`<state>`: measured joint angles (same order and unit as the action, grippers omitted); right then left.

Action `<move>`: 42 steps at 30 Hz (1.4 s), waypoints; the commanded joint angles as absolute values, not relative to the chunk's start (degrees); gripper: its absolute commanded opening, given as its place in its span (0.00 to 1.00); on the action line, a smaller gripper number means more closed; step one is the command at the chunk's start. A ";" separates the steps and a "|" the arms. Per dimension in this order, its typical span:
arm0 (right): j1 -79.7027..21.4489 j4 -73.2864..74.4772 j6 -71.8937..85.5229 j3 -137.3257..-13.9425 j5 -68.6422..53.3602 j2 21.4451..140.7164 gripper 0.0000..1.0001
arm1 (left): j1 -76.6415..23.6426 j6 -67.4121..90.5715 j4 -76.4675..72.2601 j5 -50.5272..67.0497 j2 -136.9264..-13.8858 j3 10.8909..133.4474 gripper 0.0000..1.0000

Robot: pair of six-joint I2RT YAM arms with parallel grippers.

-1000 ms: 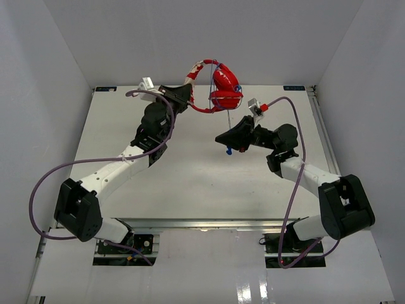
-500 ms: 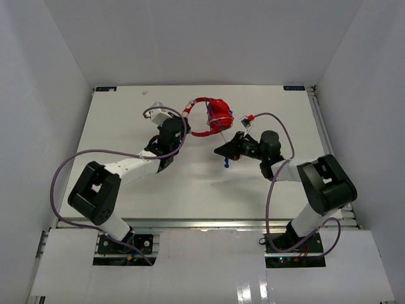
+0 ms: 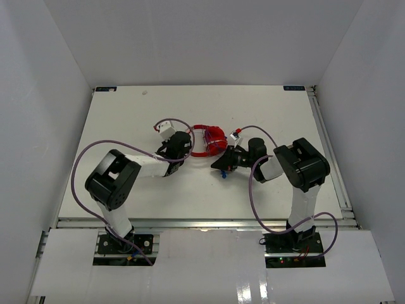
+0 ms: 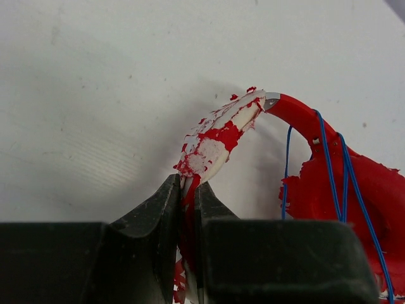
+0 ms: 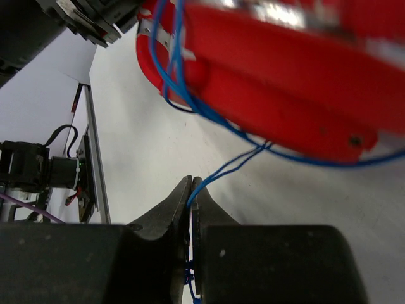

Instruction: Wrap the headphones

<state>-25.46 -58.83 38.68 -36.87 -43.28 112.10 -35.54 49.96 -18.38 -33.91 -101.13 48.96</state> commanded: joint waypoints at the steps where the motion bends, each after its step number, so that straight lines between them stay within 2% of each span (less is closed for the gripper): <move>1: -25.66 -61.24 36.36 -38.34 -44.31 113.21 0.09 | -37.11 50.81 -24.17 -33.81 -101.96 48.78 0.00; 7: -25.43 -56.55 33.37 -40.05 -45.64 113.13 0.22 | -38.11 51.35 -24.36 -33.08 -102.81 47.68 0.00; 10: -24.94 -50.95 30.21 -41.43 -47.23 112.20 0.39 | -38.13 51.43 -23.36 -33.05 -102.31 47.18 0.04; 13: -24.15 -46.81 26.26 -42.25 -48.57 110.36 0.55 | -38.08 51.24 -22.18 -32.90 -102.07 46.81 0.15; 16: -23.61 -39.53 20.91 -43.71 -49.45 108.29 0.67 | -38.13 51.33 -21.62 -31.78 -101.72 46.32 0.24; 20: -23.20 -24.08 10.49 -47.55 -49.62 105.68 0.78 | -38.13 51.56 -20.99 -29.84 -100.88 45.35 0.45; 22: -22.50 -13.43 3.99 -49.72 -47.72 103.71 0.84 | -38.09 51.32 -20.88 -29.24 -99.59 44.47 0.60; 26: -19.85 -2.56 -3.54 -50.80 -43.04 98.96 0.88 | -38.06 49.39 -18.72 -28.56 -96.15 43.77 0.84; 29: -17.94 3.17 -9.08 -51.28 -38.89 94.30 0.89 | -38.08 46.05 -16.81 -27.76 -93.04 43.62 0.96; 34: -16.38 12.96 -17.25 -51.50 -29.19 85.73 0.97 | -38.06 37.69 -12.61 -23.09 -85.33 44.59 0.98; 36: -15.51 13.85 -17.40 -51.59 -20.96 79.74 0.90 | -38.06 34.85 -8.96 -21.52 -79.80 44.98 0.98; 38: -15.17 13.76 -15.89 -51.49 -14.39 74.66 0.90 | -37.99 30.89 -7.00 -17.51 -73.50 43.88 0.98; 42: -15.10 13.38 -11.69 -50.02 -5.20 65.33 0.90 | -37.26 22.22 -1.63 1.32 -61.52 41.63 0.98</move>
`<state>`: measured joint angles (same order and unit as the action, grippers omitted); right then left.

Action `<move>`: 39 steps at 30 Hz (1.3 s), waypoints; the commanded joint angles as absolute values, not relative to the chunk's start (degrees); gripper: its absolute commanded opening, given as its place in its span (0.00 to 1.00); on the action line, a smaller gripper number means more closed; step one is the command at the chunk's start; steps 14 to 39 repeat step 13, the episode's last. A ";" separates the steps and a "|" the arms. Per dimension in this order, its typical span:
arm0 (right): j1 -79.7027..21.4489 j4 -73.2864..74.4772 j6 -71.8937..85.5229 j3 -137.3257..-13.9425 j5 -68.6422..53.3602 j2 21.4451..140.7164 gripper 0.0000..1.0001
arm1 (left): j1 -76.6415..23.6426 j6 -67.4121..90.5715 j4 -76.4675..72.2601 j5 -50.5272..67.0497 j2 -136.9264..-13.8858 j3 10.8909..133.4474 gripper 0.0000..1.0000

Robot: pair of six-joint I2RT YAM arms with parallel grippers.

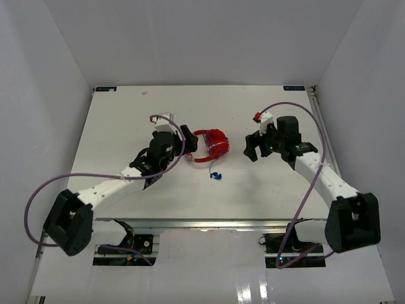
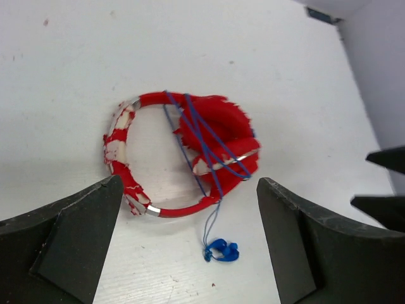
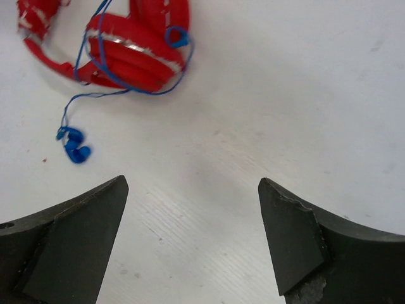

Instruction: Wrap the headphones

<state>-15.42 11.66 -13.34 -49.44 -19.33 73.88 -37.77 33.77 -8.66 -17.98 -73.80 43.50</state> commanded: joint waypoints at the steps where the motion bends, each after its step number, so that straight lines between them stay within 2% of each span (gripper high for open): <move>1: -15.07 13.27 -9.98 -49.50 -2.28 63.15 0.90 | -37.18 19.48 -0.09 9.37 -58.79 41.30 0.98; 2: -14.99 13.02 -8.66 -49.04 0.34 61.06 0.90 | -37.18 17.59 1.58 15.30 -56.35 41.06 0.98; 5: -14.31 11.02 -7.06 -45.60 1.60 53.55 0.90 | -37.18 14.96 9.27 21.37 -49.61 39.80 0.98; 10: -12.37 7.61 -4.53 -39.52 1.18 45.62 0.90 | -37.09 12.84 14.98 15.71 -37.86 34.70 0.98; 13: -10.95 7.74 -2.14 -37.65 0.59 42.22 0.90 | -37.09 12.16 16.87 13.54 -35.30 33.34 0.98; 39: -10.95 7.74 -2.14 -37.65 0.59 42.22 0.90 | -37.09 12.16 16.87 13.54 -35.30 33.34 0.98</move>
